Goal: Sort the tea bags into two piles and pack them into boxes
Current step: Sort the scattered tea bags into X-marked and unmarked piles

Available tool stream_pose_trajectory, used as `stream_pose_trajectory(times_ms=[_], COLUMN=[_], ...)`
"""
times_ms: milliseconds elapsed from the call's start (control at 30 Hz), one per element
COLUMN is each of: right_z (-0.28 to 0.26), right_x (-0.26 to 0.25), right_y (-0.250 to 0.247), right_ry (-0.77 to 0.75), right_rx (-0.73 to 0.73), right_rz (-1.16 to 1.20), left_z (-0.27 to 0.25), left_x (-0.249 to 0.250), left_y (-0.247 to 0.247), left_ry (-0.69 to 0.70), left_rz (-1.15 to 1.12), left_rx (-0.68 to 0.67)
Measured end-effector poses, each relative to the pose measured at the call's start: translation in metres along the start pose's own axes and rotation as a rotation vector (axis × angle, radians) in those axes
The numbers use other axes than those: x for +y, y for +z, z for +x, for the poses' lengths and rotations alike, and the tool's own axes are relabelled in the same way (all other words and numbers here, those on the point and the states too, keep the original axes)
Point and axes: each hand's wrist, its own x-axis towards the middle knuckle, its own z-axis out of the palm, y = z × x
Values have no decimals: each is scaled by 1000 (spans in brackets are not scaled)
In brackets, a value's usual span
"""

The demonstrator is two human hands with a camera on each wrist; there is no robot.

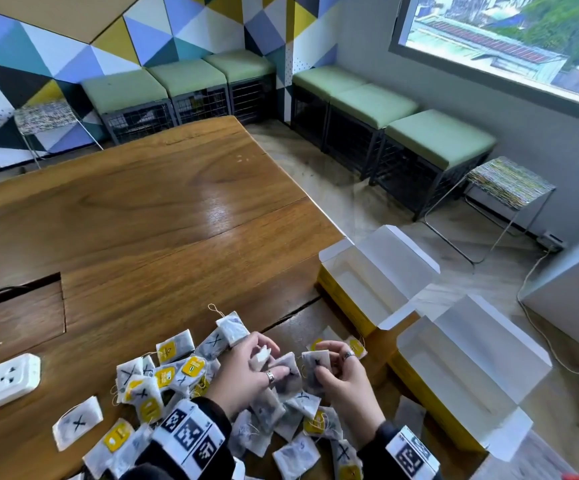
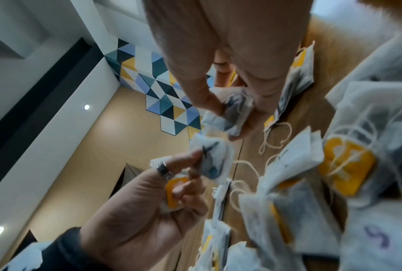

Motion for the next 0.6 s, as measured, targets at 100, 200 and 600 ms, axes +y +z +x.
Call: stream_pose_trajectory(times_ms=[100, 200, 600], right_z=[-4, -10, -23], right_x=[1, 2, 1], right_y=[13, 18, -24], right_ry=[115, 151, 150], right_rx=[-44, -146, -172], right_rz=[76, 146, 211], left_z=[-6, -8, -6], left_x=[0, 0, 25], left_y=[7, 12, 26], left_ry=[-35, -64, -64], left_rz=[-115, -193, -268], left_rx=[-109, -164, -519])
